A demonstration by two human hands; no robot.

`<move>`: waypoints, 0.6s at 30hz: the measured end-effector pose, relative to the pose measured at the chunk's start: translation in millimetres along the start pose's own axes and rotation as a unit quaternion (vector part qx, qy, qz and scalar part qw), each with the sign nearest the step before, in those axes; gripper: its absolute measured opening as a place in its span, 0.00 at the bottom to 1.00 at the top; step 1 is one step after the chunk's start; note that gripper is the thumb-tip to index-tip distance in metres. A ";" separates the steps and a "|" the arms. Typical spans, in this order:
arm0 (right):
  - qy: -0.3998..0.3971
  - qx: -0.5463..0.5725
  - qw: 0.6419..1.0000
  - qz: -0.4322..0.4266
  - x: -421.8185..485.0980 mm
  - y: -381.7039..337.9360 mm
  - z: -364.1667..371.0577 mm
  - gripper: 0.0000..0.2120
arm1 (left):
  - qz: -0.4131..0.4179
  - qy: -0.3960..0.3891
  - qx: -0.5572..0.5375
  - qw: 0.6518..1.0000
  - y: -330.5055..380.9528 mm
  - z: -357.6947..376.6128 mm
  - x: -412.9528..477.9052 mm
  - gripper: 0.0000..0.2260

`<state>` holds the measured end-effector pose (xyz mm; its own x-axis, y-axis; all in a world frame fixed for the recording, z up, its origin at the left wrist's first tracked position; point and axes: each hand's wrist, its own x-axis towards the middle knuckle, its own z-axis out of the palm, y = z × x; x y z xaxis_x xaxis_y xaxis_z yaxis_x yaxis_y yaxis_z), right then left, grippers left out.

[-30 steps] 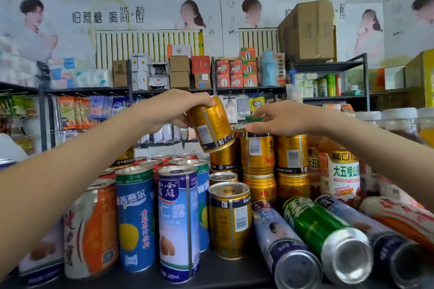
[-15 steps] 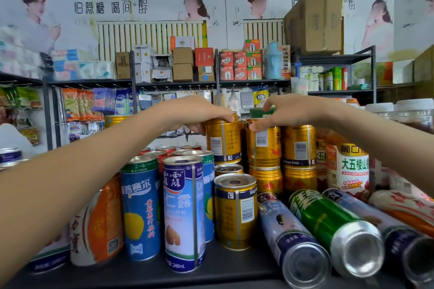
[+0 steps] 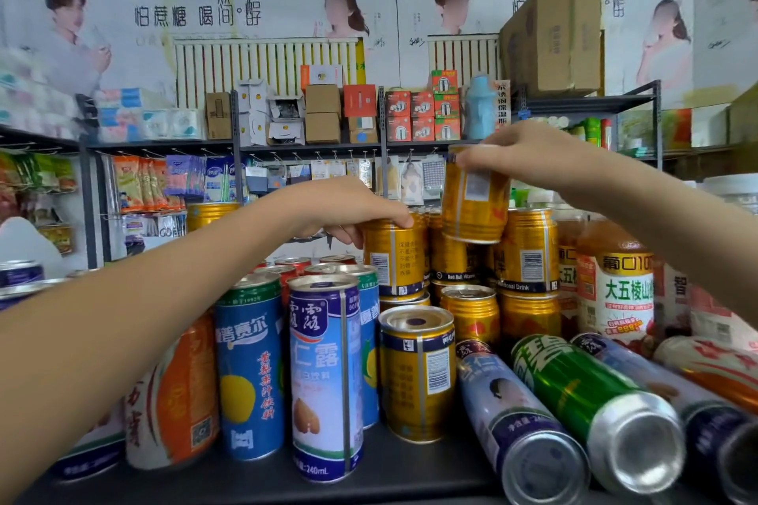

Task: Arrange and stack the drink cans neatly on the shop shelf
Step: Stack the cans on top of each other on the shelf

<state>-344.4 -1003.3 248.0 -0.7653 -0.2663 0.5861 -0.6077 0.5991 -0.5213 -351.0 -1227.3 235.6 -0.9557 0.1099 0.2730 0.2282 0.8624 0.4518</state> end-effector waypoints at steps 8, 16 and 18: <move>0.079 0.070 0.994 -0.012 -2.5 2.4 -14.0 0.21 | 0.020 -0.005 0.006 1.000 5.6 3.4 0.5 0.22; 0.085 0.075 0.993 -0.010 -11.3 2.9 -16.1 0.19 | -0.010 -0.030 0.028 0.999 9.4 6.7 3.6 0.24; 0.088 0.075 0.993 -0.010 -12.9 1.7 -15.9 0.21 | -0.012 -0.037 0.037 0.999 9.2 6.3 2.3 0.24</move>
<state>-332.2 -986.9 249.4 -0.7124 -0.1333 0.6890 -0.6569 0.4720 -0.5879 -352.2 -1215.9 235.0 -0.9725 0.1218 0.1983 0.1927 0.8993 0.3926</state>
